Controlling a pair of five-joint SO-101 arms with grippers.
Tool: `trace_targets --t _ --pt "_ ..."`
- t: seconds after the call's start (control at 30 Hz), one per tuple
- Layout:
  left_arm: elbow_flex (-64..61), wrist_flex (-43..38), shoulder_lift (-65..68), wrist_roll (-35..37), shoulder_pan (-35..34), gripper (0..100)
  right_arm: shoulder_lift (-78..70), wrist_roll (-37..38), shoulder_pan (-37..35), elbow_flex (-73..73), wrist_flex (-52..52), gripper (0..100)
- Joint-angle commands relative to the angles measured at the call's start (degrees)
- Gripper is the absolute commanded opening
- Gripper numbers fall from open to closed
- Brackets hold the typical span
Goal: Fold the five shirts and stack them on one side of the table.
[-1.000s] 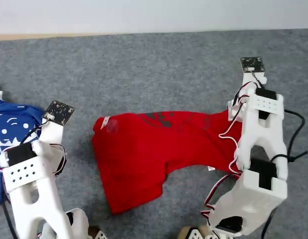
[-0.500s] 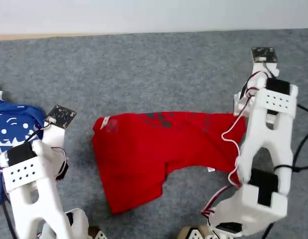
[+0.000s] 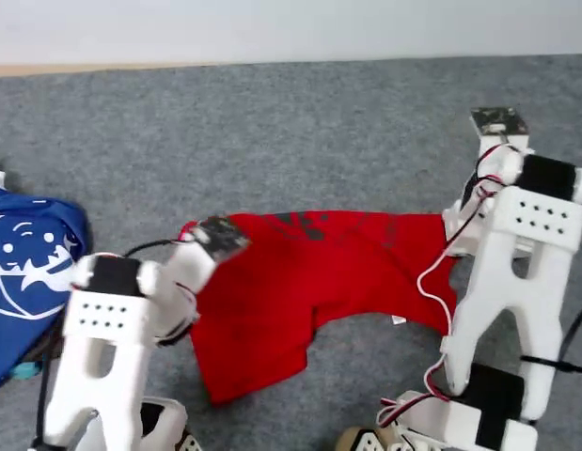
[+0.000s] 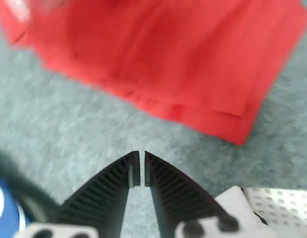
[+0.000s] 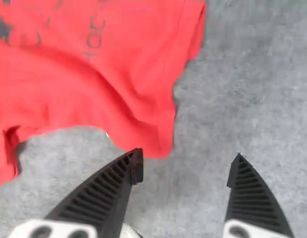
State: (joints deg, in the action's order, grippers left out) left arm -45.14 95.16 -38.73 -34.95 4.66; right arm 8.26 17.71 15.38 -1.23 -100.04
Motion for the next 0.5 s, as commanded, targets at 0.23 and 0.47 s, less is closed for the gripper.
trace_targets --t 0.23,0.47 --pt "-3.38 -5.19 6.51 0.35 13.1 8 9.36 14.33 17.27 8.53 -2.33 28.4" --pt "-1.36 -7.3 21.45 -1.32 21.1 11 17.27 24.44 30.29 18.2 1.01 28.4"
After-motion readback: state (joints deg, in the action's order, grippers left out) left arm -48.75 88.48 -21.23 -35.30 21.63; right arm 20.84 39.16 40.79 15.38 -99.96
